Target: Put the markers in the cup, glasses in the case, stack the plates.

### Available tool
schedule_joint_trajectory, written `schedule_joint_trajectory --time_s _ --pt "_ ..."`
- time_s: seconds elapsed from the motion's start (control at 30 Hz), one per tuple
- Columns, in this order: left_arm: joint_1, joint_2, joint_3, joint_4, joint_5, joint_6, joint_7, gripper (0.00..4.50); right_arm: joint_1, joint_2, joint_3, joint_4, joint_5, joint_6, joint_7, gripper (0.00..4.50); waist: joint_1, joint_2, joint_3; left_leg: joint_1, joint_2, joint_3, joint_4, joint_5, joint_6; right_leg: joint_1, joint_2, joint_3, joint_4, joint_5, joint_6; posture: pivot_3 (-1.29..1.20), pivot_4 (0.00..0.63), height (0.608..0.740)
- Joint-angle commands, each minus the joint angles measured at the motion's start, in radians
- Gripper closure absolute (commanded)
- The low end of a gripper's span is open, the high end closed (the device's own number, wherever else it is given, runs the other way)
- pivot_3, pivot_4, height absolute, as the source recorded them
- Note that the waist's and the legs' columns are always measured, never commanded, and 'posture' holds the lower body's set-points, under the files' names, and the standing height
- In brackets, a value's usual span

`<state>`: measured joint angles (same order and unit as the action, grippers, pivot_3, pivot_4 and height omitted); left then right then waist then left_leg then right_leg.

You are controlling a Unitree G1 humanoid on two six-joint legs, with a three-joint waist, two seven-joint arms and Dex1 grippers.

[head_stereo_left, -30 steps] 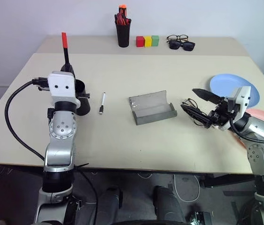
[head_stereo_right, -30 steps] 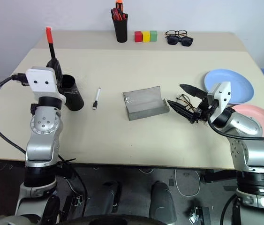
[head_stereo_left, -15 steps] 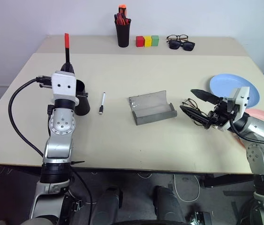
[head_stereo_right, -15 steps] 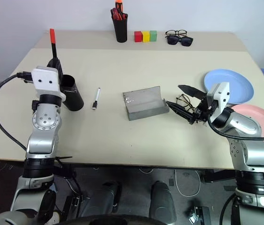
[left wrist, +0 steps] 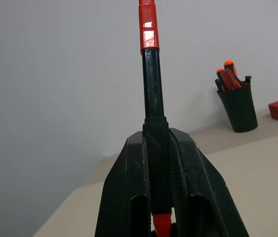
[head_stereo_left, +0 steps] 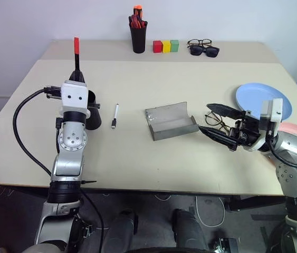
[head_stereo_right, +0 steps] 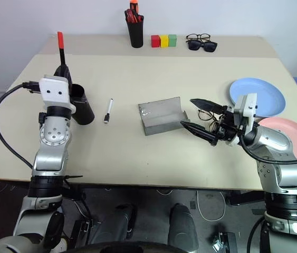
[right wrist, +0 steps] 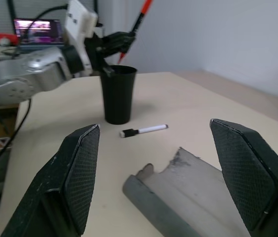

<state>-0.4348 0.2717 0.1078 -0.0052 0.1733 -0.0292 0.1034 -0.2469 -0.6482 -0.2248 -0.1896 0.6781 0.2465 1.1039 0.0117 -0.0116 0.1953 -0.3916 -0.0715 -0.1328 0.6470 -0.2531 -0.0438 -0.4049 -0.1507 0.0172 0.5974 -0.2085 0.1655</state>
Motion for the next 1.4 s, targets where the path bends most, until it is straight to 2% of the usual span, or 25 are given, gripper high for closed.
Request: schedule_joint_trajectory --time_s 0.03,0.1,0.2,0.37,0.53,0.67,0.77,0.9,1.03,1.17,1.4 --pt "-0.002 -0.001 -0.002 -0.015 0.015 -0.028 0.011 4.44 -0.023 -0.002 0.002 -0.024 0.013 -0.007 0.015 0.88 0.000 0.000 0.000 0.000 0.000 0.000 0.000 0.000 0.000 0.000 0.000 0.000 0.000 0.000 0.000 0.00 0.150 0.739" --pt "0.004 -0.002 -0.004 -0.013 0.018 -0.031 0.012 4.44 -0.025 -0.002 0.006 -0.019 0.009 -0.012 0.019 0.88 0.000 0.000 0.000 0.000 0.000 0.000 0.000 0.000 0.000 0.000 0.000 0.000 0.000 0.000 0.000 0.00 0.150 0.739" --pt "0.013 0.001 -0.008 -0.012 0.023 -0.042 0.008 3.16 -0.028 0.000 0.008 -0.007 0.003 -0.023 0.025 0.88 0.000 0.000 0.000 0.000 0.000 0.000 0.000 0.000 0.000 0.000 0.000 0.000 0.000 0.000 0.000 0.00 0.150 0.739" --pt "0.038 -0.008 -0.010 -0.041 0.002 -0.057 -0.008 0.60 -0.031 0.005 0.007 0.024 -0.013 -0.050 0.035 0.88 0.000 0.000 0.000 0.000 0.000 0.000 0.000 0.000 0.000 0.000 0.000 0.000 0.000 0.000 0.000 0.00 0.150 0.739" --pt "0.055 -0.035 -0.015 -0.141 -0.081 -0.041 -0.078 0.60 -0.033 0.003 -0.003 0.057 -0.025 -0.075 0.038 0.88 0.000 0.000 0.000 0.000 0.000 0.000 0.000 0.000 0.000 0.000 0.000 0.000 0.000 0.000 0.000 0.00 0.150 0.739" --pt "0.073 -0.047 -0.066 -0.273 -0.163 0.101 -0.193 0.60 -0.029 0.001 -0.011 0.074 -0.029 -0.088 0.034 0.88 0.000 0.000 0.000 0.000 0.000 0.000 0.000 0.000 0.000 0.000 0.000 0.000 0.000 0.000 0.000 0.00 0.150 0.739" --pt "0.081 -0.023 -0.115 -0.388 -0.242 0.383 -0.290 0.60 -0.021 -0.002 -0.018 0.078 -0.032 -0.094 0.027 0.88 0.000 0.000 0.000 0.000 0.000 0.000 0.000 0.000 0.000 0.000 0.000 0.000 0.000 0.000 0.000 0.00 0.150 0.739" --pt "0.074 0.046 -0.162 -0.451 -0.284 0.732 -0.366 0.60 -0.005 -0.002 -0.023 0.067 -0.036 -0.099 0.011 0.88 -0.007 0.000 0.000 0.000 0.000 0.000 0.000 0.000 0.000 0.000 0.000 0.000 0.001 0.000 0.000 0.00 0.150 0.739" --pt "0.039 0.030 -0.153 -0.439 -0.295 0.983 -0.325 0.60 0.014 0.000 -0.027 0.051 -0.039 -0.100 -0.008 0.88 -0.012 0.000 0.000 0.000 0.000 0.000 0.000 0.000 0.000 0.000 0.001 0.000 0.002 0.000 0.000 0.00 0.150 0.739" --pt "-0.035 -0.056 -0.100 -0.402 -0.294 1.223 -0.242 0.60 0.034 0.001 -0.027 0.031 -0.041 -0.100 -0.024 0.88 -0.007 0.000 0.000 0.000 0.000 -0.001 0.001 0.000 0.000 0.000 0.001 0.000 0.002 -0.001 0.002 0.00 0.150 0.739" --pt "-0.125 -0.100 -0.053 -0.336 -0.272 1.282 -0.170 0.60 0.047 -0.001 -0.029 0.004 -0.039 -0.094 -0.054 0.88 -0.009 0.000 0.000 0.000 0.000 -0.001 0.000 0.000 0.000 -0.001 0.000 0.000 0.001 -0.002 0.003 0.00 0.150 0.739"
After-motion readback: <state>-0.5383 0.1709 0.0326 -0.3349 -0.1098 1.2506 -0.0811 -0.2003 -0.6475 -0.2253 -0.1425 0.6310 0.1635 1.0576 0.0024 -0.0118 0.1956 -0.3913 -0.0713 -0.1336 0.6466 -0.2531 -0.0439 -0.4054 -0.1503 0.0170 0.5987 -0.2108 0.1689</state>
